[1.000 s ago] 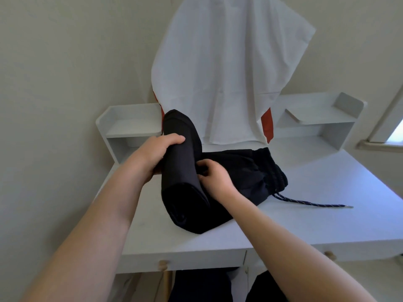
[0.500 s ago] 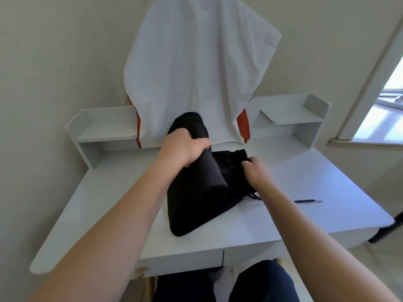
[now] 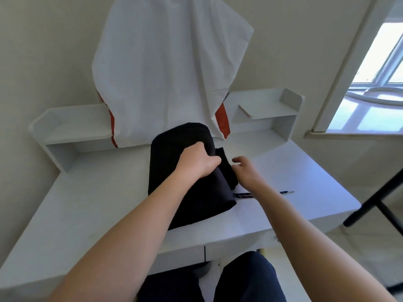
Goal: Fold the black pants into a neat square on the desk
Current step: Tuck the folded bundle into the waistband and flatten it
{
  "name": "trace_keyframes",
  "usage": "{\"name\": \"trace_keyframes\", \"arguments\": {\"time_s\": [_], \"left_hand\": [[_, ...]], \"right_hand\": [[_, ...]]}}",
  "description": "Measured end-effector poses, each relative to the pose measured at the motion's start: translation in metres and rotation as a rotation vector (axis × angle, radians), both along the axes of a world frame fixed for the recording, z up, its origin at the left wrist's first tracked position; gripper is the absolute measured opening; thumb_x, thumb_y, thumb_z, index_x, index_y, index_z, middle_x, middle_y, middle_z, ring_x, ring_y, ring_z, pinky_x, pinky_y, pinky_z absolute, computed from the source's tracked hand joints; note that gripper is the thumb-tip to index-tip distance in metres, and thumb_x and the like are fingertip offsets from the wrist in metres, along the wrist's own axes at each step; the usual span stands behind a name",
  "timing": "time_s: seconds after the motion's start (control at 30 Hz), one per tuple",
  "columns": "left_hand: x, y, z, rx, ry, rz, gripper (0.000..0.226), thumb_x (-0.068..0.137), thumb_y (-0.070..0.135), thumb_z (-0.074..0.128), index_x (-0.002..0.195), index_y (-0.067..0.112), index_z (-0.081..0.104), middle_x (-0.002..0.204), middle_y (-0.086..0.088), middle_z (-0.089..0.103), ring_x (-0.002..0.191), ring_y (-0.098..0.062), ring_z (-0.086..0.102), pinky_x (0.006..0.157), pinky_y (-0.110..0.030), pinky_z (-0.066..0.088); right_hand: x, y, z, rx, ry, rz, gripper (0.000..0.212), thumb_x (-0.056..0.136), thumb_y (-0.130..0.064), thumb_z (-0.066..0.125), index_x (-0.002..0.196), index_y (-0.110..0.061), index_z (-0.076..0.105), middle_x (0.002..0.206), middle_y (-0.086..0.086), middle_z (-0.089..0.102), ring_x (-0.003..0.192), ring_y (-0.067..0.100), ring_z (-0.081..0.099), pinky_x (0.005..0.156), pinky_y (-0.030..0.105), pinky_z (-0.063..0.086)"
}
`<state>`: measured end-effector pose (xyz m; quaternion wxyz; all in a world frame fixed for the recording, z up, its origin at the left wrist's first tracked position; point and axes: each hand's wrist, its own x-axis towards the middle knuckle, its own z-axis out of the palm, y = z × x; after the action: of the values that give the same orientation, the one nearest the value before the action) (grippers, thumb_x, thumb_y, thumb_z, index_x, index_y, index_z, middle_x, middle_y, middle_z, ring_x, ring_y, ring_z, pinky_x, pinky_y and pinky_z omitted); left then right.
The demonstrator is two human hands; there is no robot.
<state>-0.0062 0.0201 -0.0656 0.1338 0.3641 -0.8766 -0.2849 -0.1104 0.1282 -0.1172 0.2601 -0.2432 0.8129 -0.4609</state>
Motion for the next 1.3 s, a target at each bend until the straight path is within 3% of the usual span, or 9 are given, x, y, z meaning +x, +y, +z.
{"name": "trace_keyframes", "arguments": {"time_s": [0.13,0.23,0.37,0.53,0.63,0.8,1.0,1.13,1.3], "left_hand": [[0.018,-0.02,-0.011,0.316,0.208,0.018,0.018,0.067,0.03,0.065,0.067,0.019,0.05,0.059,0.007,0.05,0.054,-0.013,0.049,0.044,-0.023,0.037],[0.031,-0.027,-0.016,0.498,0.348,0.032,0.014,0.062,0.026,0.064,0.054,0.024,0.053,0.05,0.014,0.046,0.056,-0.01,0.044,0.048,-0.021,0.036],[0.039,-0.033,-0.018,0.611,0.403,0.03,0.016,0.06,0.027,0.063,0.047,0.027,0.053,0.053,0.013,0.045,0.063,-0.011,0.043,0.059,-0.028,0.033],[0.044,-0.044,-0.019,0.685,0.476,0.051,0.028,0.07,0.018,0.061,0.043,0.025,0.054,0.048,0.016,0.046,0.057,-0.009,0.044,0.058,-0.027,0.034],[0.047,-0.051,-0.02,0.762,0.534,0.073,0.031,0.071,0.016,0.061,0.042,0.024,0.053,0.05,0.013,0.047,0.054,-0.007,0.045,0.057,-0.026,0.037],[0.048,-0.049,-0.019,0.802,0.537,0.083,0.034,0.073,0.014,0.06,0.041,0.024,0.053,0.049,0.011,0.047,0.048,-0.005,0.047,0.051,-0.023,0.039],[0.047,-0.044,-0.017,0.79,0.506,0.095,0.034,0.074,0.016,0.061,0.042,0.024,0.054,0.05,0.01,0.048,0.052,-0.009,0.047,0.055,-0.025,0.039],[0.049,-0.042,-0.015,0.753,0.509,0.098,0.032,0.073,0.017,0.061,0.043,0.024,0.055,0.051,0.011,0.049,0.056,-0.01,0.046,0.057,-0.026,0.038],[0.052,-0.044,-0.013,0.732,0.515,0.097,0.032,0.074,0.016,0.061,0.043,0.025,0.057,0.048,0.014,0.05,0.059,-0.01,0.046,0.058,-0.026,0.037]], "right_hand": [[-0.015,0.025,0.0,0.068,0.186,0.008,0.013,0.081,-0.005,0.058,0.093,-0.009,0.062,0.089,-0.001,0.06,0.081,0.016,0.056,0.062,0.023,0.044],[-0.015,0.04,0.003,0.244,0.245,0.218,0.016,0.075,-0.019,0.071,0.09,-0.017,0.066,0.09,-0.004,0.061,0.08,0.011,0.056,0.065,0.025,0.047],[-0.005,0.042,-0.004,0.5,0.522,0.41,0.031,0.071,-0.044,0.079,0.094,-0.026,0.069,0.103,0.001,0.056,0.102,0.022,0.047,0.09,0.039,0.045],[0.005,0.039,-0.006,0.479,0.588,0.413,0.027,0.085,-0.038,0.065,0.082,-0.012,0.065,0.095,0.005,0.053,0.091,0.026,0.049,0.077,0.034,0.038],[0.001,0.042,0.005,0.4,0.457,0.45,0.029,0.091,-0.026,0.062,0.072,-0.007,0.049,0.072,0.004,0.056,0.068,0.021,0.049,0.062,0.029,0.035],[-0.001,0.041,0.035,0.214,0.241,0.411,0.011,0.089,-0.02,0.067,0.083,-0.013,0.061,0.06,-0.003,0.07,0.049,0.007,0.063,0.056,0.027,0.056],[0.0,0.014,0.075,0.054,-0.046,0.334,0.008,0.09,-0.011,0.065,0.087,-0.004,0.068,0.07,0.007,0.073,0.051,0.01,0.062,0.053,0.021,0.054],[0.005,-0.014,0.083,-0.01,-0.24,0.21,0.017,0.09,-0.004,0.064,0.1,0.009,0.064,0.075,0.018,0.067,0.058,0.017,0.062,0.07,0.029,0.06],[0.01,-0.036,0.076,-0.079,-0.429,0.053,0.02,0.094,0.002,0.051,0.112,0.007,0.056,0.083,0.024,0.058,0.064,0.026,0.062,0.059,0.03,0.058]]}}
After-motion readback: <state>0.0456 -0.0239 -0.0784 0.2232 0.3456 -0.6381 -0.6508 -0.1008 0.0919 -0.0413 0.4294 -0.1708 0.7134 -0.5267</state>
